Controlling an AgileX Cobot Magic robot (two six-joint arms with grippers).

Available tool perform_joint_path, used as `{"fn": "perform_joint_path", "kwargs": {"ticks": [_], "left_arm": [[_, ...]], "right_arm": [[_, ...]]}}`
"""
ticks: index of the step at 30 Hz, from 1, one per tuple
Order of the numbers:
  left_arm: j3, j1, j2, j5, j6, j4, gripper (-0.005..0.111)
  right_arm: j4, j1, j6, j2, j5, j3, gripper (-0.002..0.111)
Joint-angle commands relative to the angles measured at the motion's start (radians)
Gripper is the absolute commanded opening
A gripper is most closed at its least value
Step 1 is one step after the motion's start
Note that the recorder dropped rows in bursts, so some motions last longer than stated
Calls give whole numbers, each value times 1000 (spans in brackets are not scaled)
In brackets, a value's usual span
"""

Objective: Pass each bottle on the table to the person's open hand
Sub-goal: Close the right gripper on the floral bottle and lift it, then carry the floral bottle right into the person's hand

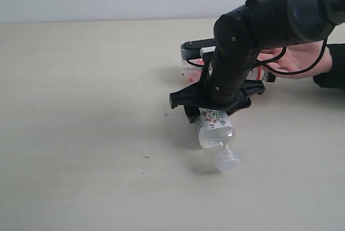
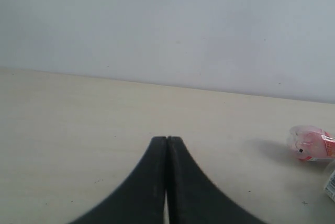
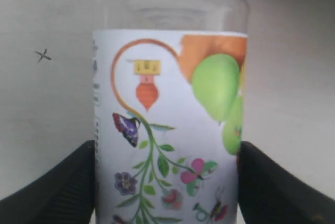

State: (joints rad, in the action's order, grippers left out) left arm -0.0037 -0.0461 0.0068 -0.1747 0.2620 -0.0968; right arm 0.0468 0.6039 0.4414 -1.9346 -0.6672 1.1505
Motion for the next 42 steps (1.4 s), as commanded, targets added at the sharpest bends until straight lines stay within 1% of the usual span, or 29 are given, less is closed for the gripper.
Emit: {"fn": "perform_joint_path", "kwargs": {"ticks": [1, 3, 5, 6, 12, 15, 20, 25, 27, 30, 31, 37, 42], "left_arm": [[4, 4, -7, 4, 2, 7, 0], [4, 4, -7, 4, 2, 7, 0], [4, 4, -7, 4, 2, 7, 0], [4, 4, -7, 4, 2, 7, 0], [4, 4, -7, 4, 2, 7, 0], [4, 4, -7, 4, 2, 7, 0], [4, 4, -7, 4, 2, 7, 0], [4, 4, -7, 4, 2, 7, 0], [4, 4, -7, 4, 2, 7, 0], [4, 4, -7, 4, 2, 7, 0], [4, 4, -7, 4, 2, 7, 0], [4, 4, -7, 4, 2, 7, 0], [4, 4, -7, 4, 2, 7, 0]], "right_arm": [[13, 0, 4, 0, 6, 5, 45], [13, 0, 4, 0, 6, 5, 34], [15, 0, 4, 0, 4, 5, 17], [37, 0, 4, 5, 4, 5, -1], [63, 0, 4, 89, -12, 5, 0], [59, 0, -2, 187, -51, 5, 0], [68, 0, -57, 392, -203, 5, 0], [230, -10, -37, 587, -394, 5, 0], [267, -53, -29, 645, -440, 5, 0], [268, -151, -61, 678, -460, 5, 0], [262, -197, -87, 678, -460, 5, 0], [142, -369, -282, 561, -363, 5, 0], [87, -454, -357, 406, -279, 5, 0]]}}
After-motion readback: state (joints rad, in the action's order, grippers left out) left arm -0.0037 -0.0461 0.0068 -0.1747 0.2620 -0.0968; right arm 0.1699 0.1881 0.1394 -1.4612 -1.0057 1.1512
